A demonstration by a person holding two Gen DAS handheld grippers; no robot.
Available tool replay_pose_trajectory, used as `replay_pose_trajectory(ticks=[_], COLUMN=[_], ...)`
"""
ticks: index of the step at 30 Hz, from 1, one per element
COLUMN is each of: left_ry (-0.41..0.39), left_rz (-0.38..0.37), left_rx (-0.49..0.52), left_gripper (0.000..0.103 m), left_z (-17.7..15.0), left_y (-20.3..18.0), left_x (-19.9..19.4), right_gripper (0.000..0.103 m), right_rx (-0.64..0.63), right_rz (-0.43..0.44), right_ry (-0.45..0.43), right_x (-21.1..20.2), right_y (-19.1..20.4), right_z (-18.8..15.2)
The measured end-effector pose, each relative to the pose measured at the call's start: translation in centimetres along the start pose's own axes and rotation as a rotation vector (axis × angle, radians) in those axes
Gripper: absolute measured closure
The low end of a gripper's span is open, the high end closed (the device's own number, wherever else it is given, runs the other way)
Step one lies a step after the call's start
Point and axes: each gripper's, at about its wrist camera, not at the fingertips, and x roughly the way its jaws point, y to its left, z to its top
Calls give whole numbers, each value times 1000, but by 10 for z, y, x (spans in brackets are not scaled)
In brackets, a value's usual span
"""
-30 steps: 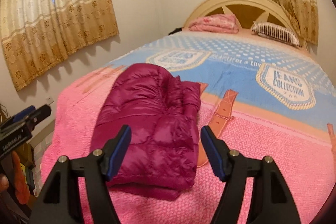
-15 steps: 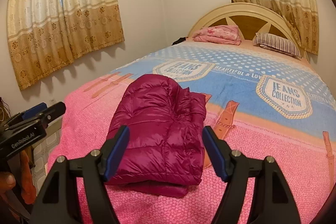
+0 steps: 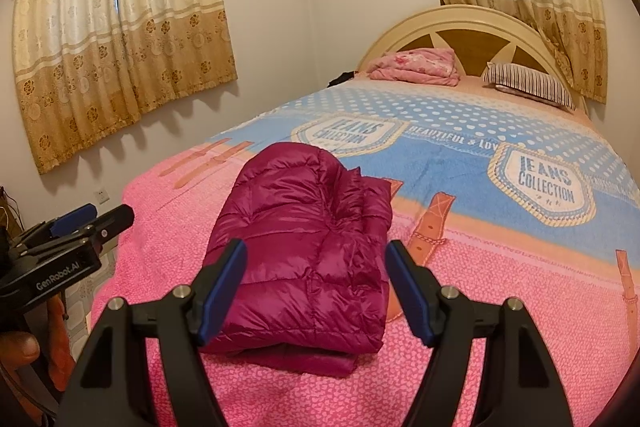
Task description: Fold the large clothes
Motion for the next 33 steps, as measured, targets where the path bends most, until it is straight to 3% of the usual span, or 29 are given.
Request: replay_pose_trajectory(ticks=[33], left_ry=[30], left_rz=[10], left_rx=[-2], left_gripper=[29], left_z=[1], left_y=[2], left_x=[7], right_gripper=[28], right_rx=[12], right_rz=[6], right_ry=[-2], right_x=[-3], right_y=[-4], right_z=[-2])
